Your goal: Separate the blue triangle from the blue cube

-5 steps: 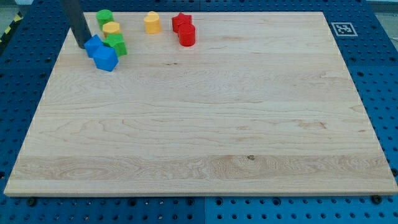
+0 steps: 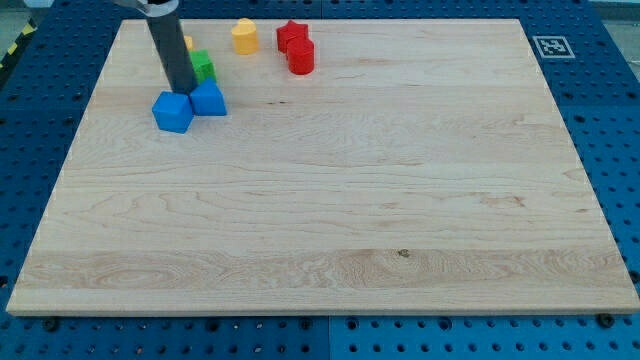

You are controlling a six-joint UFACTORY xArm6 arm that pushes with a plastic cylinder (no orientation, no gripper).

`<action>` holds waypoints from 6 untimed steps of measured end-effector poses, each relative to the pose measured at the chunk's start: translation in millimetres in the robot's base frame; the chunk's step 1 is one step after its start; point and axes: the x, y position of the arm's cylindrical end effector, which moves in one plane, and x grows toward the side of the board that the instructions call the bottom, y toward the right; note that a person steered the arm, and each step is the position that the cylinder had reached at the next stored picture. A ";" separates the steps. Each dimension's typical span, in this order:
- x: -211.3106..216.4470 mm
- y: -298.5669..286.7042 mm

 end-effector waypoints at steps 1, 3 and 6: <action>10.2 32.8; 19.4 122.9; 20.5 138.8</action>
